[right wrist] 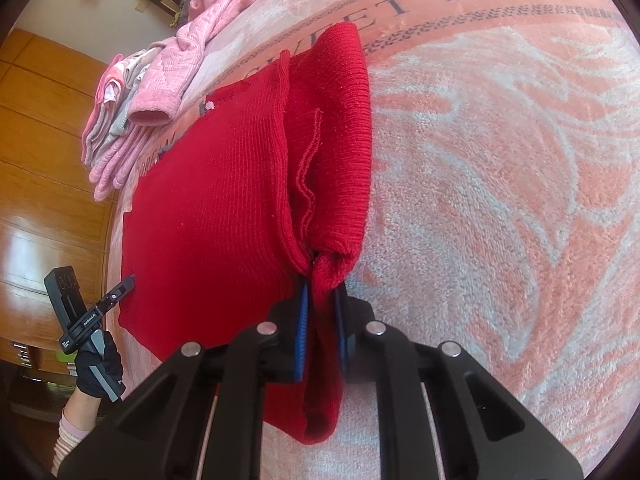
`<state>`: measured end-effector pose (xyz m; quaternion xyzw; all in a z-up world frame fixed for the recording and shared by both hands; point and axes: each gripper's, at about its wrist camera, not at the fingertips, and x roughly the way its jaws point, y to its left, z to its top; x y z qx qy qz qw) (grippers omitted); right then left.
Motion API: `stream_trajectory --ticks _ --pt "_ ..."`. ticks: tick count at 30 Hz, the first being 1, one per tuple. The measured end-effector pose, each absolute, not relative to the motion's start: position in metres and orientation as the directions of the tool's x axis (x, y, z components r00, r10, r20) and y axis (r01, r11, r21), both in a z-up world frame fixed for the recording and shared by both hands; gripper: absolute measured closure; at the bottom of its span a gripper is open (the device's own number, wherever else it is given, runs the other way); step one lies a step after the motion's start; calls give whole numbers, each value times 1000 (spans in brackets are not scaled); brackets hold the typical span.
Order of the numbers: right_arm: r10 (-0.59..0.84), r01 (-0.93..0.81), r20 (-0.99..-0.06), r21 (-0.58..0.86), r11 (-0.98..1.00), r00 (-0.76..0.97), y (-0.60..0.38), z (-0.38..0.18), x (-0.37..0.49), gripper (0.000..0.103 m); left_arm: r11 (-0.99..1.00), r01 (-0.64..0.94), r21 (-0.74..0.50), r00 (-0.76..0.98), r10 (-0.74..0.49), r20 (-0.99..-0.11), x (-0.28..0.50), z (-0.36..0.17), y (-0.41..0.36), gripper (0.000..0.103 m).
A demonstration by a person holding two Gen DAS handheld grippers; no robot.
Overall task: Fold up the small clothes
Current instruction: 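Grasp one side edge with the right tool and fold it across the bundle, then move the left tool to the other side edge and grasp it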
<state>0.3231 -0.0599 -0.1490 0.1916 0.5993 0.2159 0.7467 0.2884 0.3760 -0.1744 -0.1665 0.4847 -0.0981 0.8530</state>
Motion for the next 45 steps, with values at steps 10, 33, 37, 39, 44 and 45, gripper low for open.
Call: stream_trajectory --ticks 10,33,37,39,44,45 --pt "491 -236 -845 443 865 214 34 -51 331 97 898 24 -439 556 -377 -741 273 -144 391 53" --pt "492 -510 -867 390 767 76 178 -56 285 65 836 -86 -541 581 -400 -709 273 -147 444 53" --pt "457 -568 -888 347 746 57 176 -61 259 48 824 -80 -561 582 -419 -697 276 -134 438 52" --pt "408 -614 -911 287 735 63 186 -67 247 45 816 -76 -572 574 -434 -695 278 -132 434 52" --pt "269 -710 -952 90 699 145 214 -84 231 39 800 -69 -595 553 -466 -690 280 -132 424 51" --pt "241 -722 -956 47 691 168 218 -90 229 39 797 -70 -599 549 -471 -691 281 -133 423 51"
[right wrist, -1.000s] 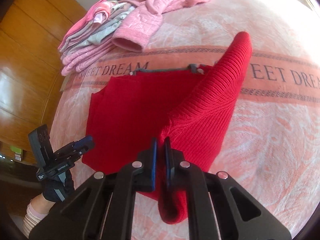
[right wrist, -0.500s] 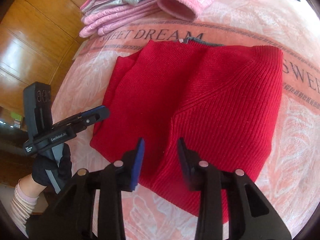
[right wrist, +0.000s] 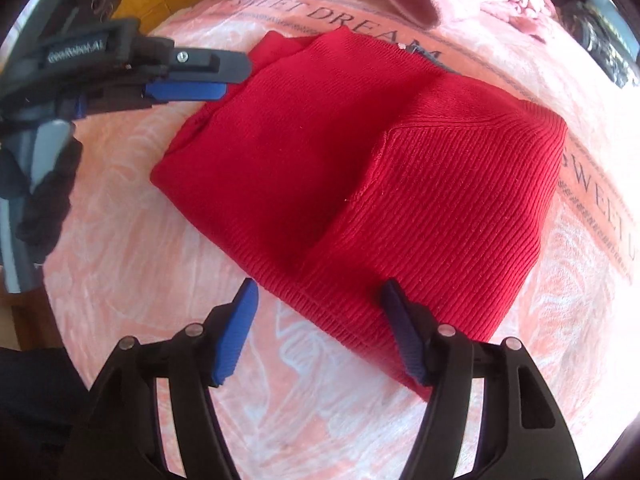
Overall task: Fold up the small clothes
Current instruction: 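Move the left tool to the other side edge and grasp it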
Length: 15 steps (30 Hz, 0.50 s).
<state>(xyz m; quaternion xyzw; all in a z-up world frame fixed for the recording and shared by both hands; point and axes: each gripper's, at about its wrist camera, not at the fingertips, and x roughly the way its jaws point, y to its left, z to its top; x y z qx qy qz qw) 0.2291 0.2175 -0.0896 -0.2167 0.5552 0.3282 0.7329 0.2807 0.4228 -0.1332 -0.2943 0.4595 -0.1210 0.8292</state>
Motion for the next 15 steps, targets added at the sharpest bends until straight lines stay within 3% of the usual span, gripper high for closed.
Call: stream_trajectory --ticks 2,3,5,7,10,15 --pt "184 -732 -962 -25 681 204 222 -99 229 47 792 -70 -607 542 -480 -690 281 -135 421 51" --pt "176 -726 -964 -24 687 199 219 -104 231 55 789 -70 -611 539 -485 -688 282 -136 420 51" --pt "201 -718 -963 11 696 180 212 -106 236 63 780 -70 -621 533 -497 -685 283 -137 418 51" --pt "249 -702 -958 79 708 143 201 -102 243 86 769 -71 -635 523 -513 -680 286 -140 416 51" --pt "370 -638 -926 240 732 76 176 -90 256 92 761 -67 -646 511 -530 -677 289 -143 409 51" --pt "542 -540 -840 445 714 24 144 -72 267 93 681 -73 -729 473 -620 -627 307 -155 393 50"
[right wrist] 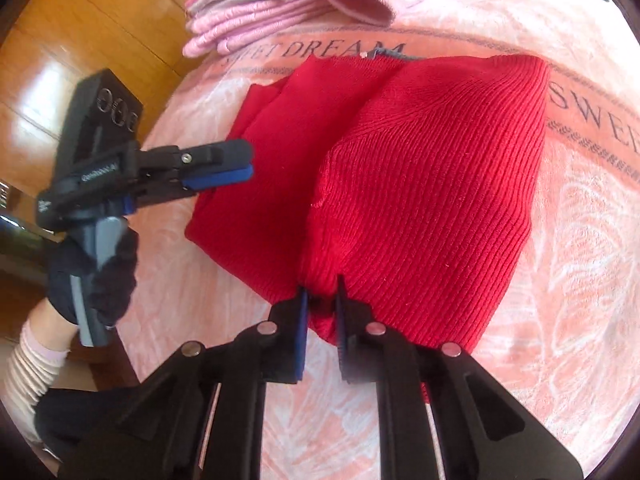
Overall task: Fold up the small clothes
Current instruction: 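Move the left tool to the other side edge and grasp it, then fold the held side across the bundle with the left tool and open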
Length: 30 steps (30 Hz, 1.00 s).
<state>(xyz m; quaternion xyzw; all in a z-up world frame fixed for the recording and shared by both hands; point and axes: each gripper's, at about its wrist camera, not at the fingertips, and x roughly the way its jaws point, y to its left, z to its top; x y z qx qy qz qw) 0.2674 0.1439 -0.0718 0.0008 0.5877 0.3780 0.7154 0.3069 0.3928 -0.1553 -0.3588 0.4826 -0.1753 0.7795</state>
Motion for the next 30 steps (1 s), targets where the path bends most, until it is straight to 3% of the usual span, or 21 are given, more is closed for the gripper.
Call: stream_trajectory --ticks 9,20,21,24,30 --pt "674 -521 -736 550 653 67 106 -29 274 93 401 -151 -904 458 -782 -423 355 -191 356 50" --pt "718 -535 -694 584 610 62 85 -21 270 93 369 -148 -918 465 -793 -394 413 -210 335 52" --pt "720 -536 -692 586 608 61 83 -20 269 93 379 -133 -916 462 -794 -395 417 -208 336 55" --pt "722 -537 -689 587 605 61 82 -21 267 94 422 -81 -903 472 -782 -408 424 -204 338 85" --pt "725 -537 -688 596 597 43 89 -24 264 95 465 22 -885 522 -760 -386 419 -180 345 88"
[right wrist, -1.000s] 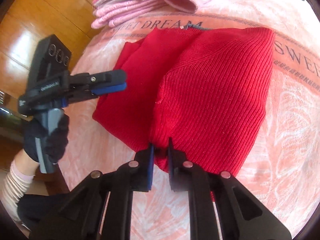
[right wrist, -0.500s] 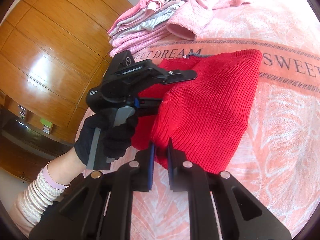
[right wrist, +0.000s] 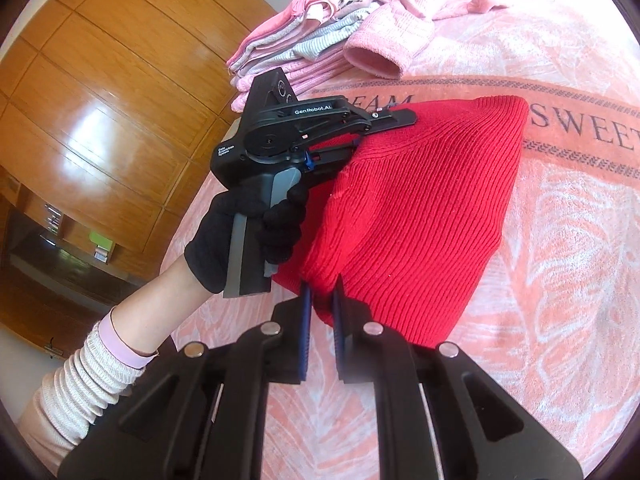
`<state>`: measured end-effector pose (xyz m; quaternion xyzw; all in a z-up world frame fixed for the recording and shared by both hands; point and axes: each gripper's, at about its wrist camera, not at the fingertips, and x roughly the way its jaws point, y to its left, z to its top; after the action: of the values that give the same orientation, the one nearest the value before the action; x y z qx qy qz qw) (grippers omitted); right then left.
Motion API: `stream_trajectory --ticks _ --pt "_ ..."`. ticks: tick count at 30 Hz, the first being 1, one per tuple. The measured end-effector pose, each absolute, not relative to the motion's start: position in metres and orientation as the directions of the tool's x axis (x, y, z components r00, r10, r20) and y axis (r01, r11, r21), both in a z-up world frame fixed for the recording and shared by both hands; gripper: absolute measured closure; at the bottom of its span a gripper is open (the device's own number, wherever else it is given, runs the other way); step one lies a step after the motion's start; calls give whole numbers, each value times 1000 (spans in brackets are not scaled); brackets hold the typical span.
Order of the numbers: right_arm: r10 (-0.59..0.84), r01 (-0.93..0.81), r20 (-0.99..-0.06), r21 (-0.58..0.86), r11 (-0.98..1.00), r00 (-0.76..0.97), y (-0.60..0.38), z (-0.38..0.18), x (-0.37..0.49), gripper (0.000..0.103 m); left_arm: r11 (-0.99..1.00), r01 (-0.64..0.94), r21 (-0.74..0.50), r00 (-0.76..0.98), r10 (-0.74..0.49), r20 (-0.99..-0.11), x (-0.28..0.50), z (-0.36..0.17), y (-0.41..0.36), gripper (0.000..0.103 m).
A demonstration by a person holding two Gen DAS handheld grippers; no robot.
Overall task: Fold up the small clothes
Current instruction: 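Fold the held side across the bundle with the left tool and open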
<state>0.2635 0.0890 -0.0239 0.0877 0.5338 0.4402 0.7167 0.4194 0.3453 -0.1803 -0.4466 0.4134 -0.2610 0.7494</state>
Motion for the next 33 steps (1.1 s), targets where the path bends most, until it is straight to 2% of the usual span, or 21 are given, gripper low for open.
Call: stream_trajectory --ticks 6,17,26,28,33 --pt "736 -568 -677 599 564 15 117 -19 255 95 479 108 -871 549 -759 -349 414 -150 365 88" --pt "757 -619 -648 629 471 -83 209 -19 238 95 497 153 -854 629 -715 -303 382 -122 451 88" --pt "720 -647 -680 612 455 -138 283 -41 227 95 534 96 -840 663 -663 -346 356 -148 518 88" --pt "697 -660 -703 591 463 -141 298 -49 226 95 538 87 -839 672 -653 -349 353 -155 529 92" --pt "625 -680 -768 534 503 -140 321 -77 221 95 562 26 -827 675 -620 -400 348 -185 547 92"
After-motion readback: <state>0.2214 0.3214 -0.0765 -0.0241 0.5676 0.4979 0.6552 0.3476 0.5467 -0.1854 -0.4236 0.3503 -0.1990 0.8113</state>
